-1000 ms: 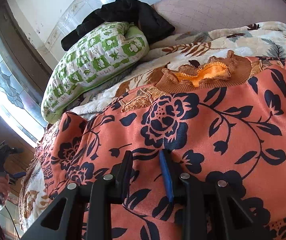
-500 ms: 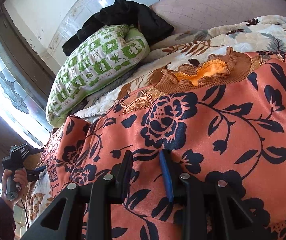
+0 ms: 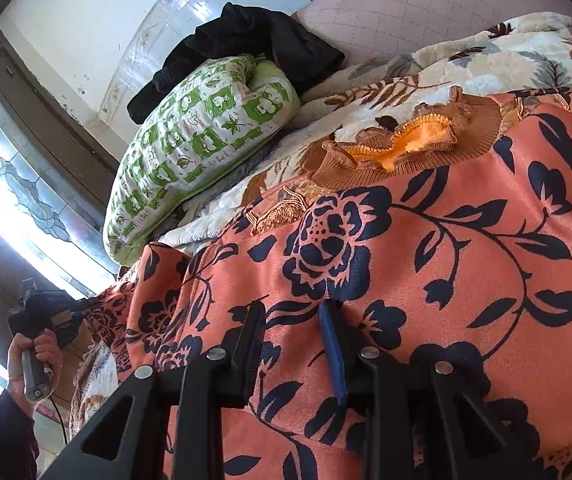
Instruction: Fold small clothes
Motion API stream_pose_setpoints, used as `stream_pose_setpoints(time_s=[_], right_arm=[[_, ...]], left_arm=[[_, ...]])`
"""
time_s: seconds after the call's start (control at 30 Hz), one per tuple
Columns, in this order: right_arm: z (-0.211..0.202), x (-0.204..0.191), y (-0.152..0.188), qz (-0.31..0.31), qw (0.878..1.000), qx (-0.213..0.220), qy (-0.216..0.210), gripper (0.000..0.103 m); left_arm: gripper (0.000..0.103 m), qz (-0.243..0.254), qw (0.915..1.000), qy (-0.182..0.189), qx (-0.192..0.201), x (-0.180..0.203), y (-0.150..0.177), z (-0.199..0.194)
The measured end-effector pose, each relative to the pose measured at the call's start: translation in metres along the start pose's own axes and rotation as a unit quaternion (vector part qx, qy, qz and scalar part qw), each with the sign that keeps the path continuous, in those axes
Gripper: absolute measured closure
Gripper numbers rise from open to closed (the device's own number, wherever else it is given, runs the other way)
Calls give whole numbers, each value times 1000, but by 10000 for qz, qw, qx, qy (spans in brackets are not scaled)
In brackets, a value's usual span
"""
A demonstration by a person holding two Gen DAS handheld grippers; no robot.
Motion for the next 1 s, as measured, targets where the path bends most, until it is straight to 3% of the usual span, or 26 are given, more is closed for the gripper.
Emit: stream_pose_setpoints(time_s=[0.1, 0.23, 0.33, 0.37, 0.43, 0.5, 0.53, 0.57, 0.6, 0.63, 0.67, 0.73, 0.83, 0.9, 1.0], right_arm=[[-5, 10, -10, 542, 9977, -304, -280, 71], [-48, 28, -35, 642, 9966, -434, -273, 68], [-97, 54, -67, 577, 9979, -256, -113, 63], [-114, 65, -78, 584, 9982, -143, -29, 48], [-150, 89, -96, 723, 9970, 243, 130, 33], [-178, 112, -109, 985, 9927, 674, 174, 32], [-187, 124, -114, 1164, 9899, 795, 175, 32], [-191, 134, -118, 1368, 9868, 850, 178, 32], [-191, 141, -121, 1556, 9842, 831, 148, 32], [-189, 146, -121, 1691, 9826, 765, 88, 32], [-186, 148, -125, 1741, 9823, 688, 49, 32], [-175, 141, -124, 1583, 9862, 486, 71, 32], [-156, 114, -115, 865, 9959, 109, 258, 32], [-148, 86, -100, -43, 9991, -66, 424, 32], [-137, 34, -77, -1552, 9857, -199, 628, 32]], left_arm=[[98, 1142, 9923, 472, 54, 76, 25, -46], [98, 2383, 9642, 1161, -19, 182, 83, -92], [98, 2740, 9454, 1703, -458, 250, 137, -101], [98, 2860, 9384, 1821, -666, 270, 159, -100], [97, 3123, 9220, 2032, -1048, 304, 202, -97], [94, 3137, 9087, 2264, -1569, 318, 237, -95], [88, 3043, 9066, 2381, -1699, 317, 247, -98], [82, 2942, 9085, 2435, -1697, 311, 252, -101], [62, 2827, 9148, 2412, -1584, 301, 251, -104], [41, 2688, 9242, 2328, -1395, 288, 246, -107], [34, 2525, 9347, 2216, -1159, 275, 239, -110], [32, 2302, 9529, 1851, -692, 245, 221, -110], [32, 2275, 9698, 798, -359, 204, 199, -90], [32, 2236, 9735, 47, -466, 176, 188, -69], [32, 2073, 9733, -692, -706, 147, 180, -43]])
Point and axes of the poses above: each gripper's, at about its wrist camera, not at the fingertips, and z roughly the way its jaws point, x to its right, y to its underside, the point moved 1 cm from there along z, roughly the way its jaws point, and after that the axes turned 13 degrees about x, right-handed, at the moved point
